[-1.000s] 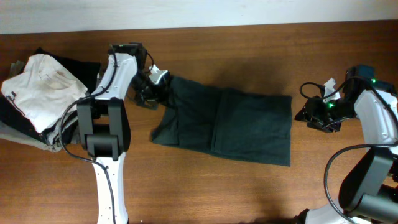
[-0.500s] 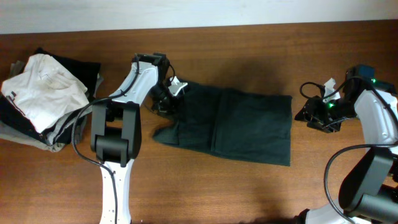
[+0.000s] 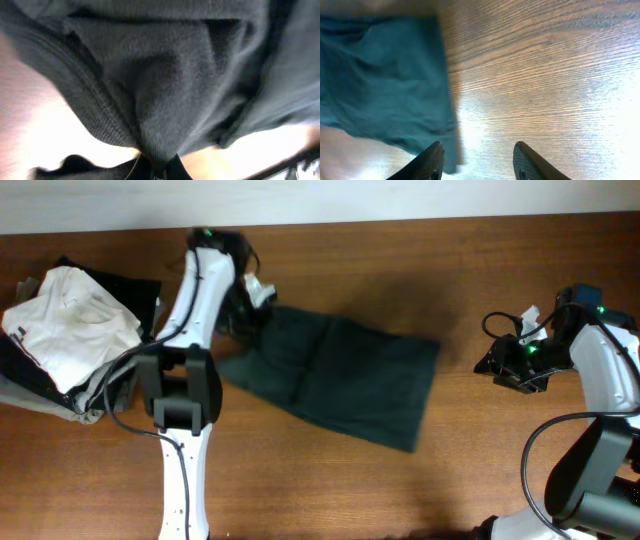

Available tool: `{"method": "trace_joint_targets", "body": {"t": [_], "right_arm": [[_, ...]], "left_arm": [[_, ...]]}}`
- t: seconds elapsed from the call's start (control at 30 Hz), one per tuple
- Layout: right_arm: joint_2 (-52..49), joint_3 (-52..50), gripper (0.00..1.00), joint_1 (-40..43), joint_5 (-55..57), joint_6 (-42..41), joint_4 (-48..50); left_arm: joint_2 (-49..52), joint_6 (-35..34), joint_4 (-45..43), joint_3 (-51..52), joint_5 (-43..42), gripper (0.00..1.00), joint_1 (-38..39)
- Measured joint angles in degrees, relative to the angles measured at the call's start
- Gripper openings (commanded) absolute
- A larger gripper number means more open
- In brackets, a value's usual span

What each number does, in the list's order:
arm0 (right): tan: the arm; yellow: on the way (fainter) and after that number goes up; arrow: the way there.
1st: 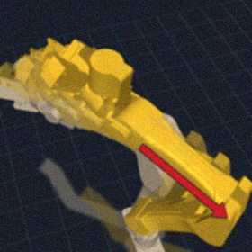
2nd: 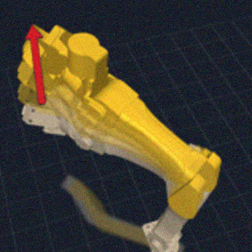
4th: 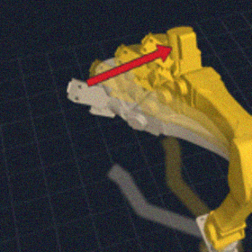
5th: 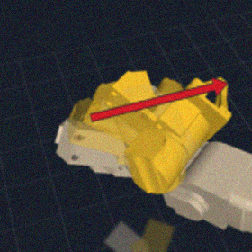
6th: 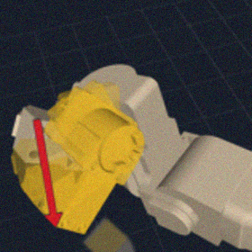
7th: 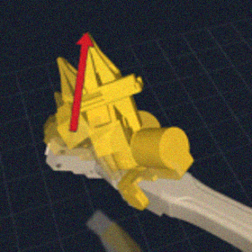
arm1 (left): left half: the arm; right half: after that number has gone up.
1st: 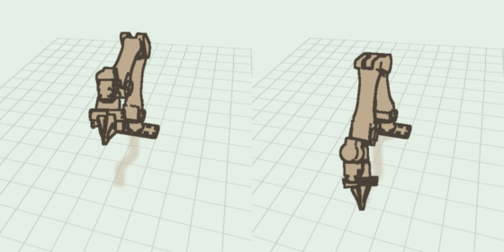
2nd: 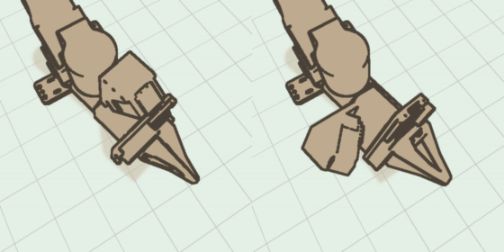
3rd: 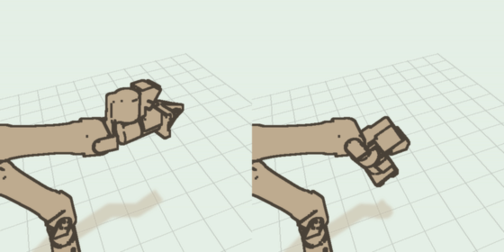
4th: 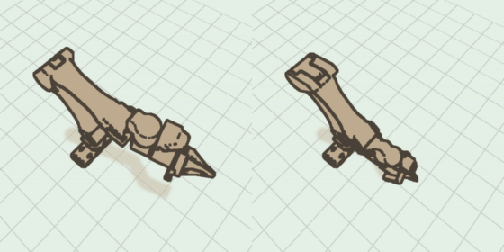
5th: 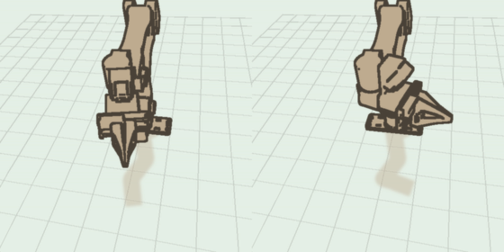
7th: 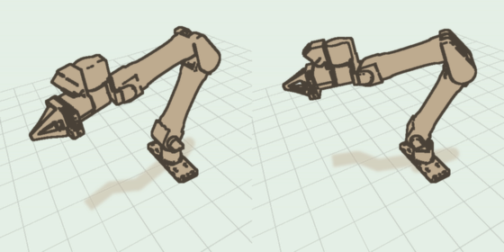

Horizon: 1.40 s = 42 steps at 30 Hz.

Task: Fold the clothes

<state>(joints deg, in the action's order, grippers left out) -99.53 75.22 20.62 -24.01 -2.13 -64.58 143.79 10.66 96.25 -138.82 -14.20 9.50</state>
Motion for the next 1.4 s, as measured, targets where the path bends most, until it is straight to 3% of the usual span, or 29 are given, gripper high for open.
{"method": "trace_joint_targets", "body": {"t": [0.1,0.27,0.4,0.7,0.73,0.77,1.0,1.13,1.27,1.4], "right_arm": [[0.0,0.0,0.49,0.0,0.0,-0.02,0.02],[0.0,0.0,0.49,0.0,0.0,-0.04,0.02],[0.0,0.0,0.49,0.0,-0.02,-0.02,0.02],[0.0,0.0,0.49,0.0,0.0,0.0,0.04],[0.0,0.0,0.48,0.0,0.0,-0.02,0.02],[0.0,0.0,0.4,-0.04,0.0,0.0,0.04],[0.04,-7.91,0.35,-6.05,-0.26,-1.38,10.01],[0.02,-15.78,0.17,-11.82,-0.57,-4.26,20.44],[-0.57,-22.05,0.08,-14.16,-0.66,-7.48,28.59],[-1.2,-23.98,0.07,-14.08,-1.57,-10.01,32.2]], "left_arm": [[-0.83,-1.81,0.04,-4.76,0.61,0.0,1.4],[-0.94,-3.26,0.2,-4.92,1.38,0.01,11.43],[-0.94,-5.35,0.2,-3.67,2.97,0.01,20.68],[-0.94,-8.66,0.24,1.38,5.46,0.0,31.15],[-0.94,-8.94,0.24,1.38,6.05,0.0,32.13],[-0.94,-9.25,0.22,1.38,6.45,0.0,32.96],[-0.94,-9.9,0.28,1.38,7.61,0.0,31.82],[-0.94,-10.1,0.28,1.38,7.65,0.0,30.27],[-0.96,-10.12,0.35,1.38,7.61,0.0,29.64],[-1.88,-10.14,0.37,1.38,6.4,0.01,29.75]]}}
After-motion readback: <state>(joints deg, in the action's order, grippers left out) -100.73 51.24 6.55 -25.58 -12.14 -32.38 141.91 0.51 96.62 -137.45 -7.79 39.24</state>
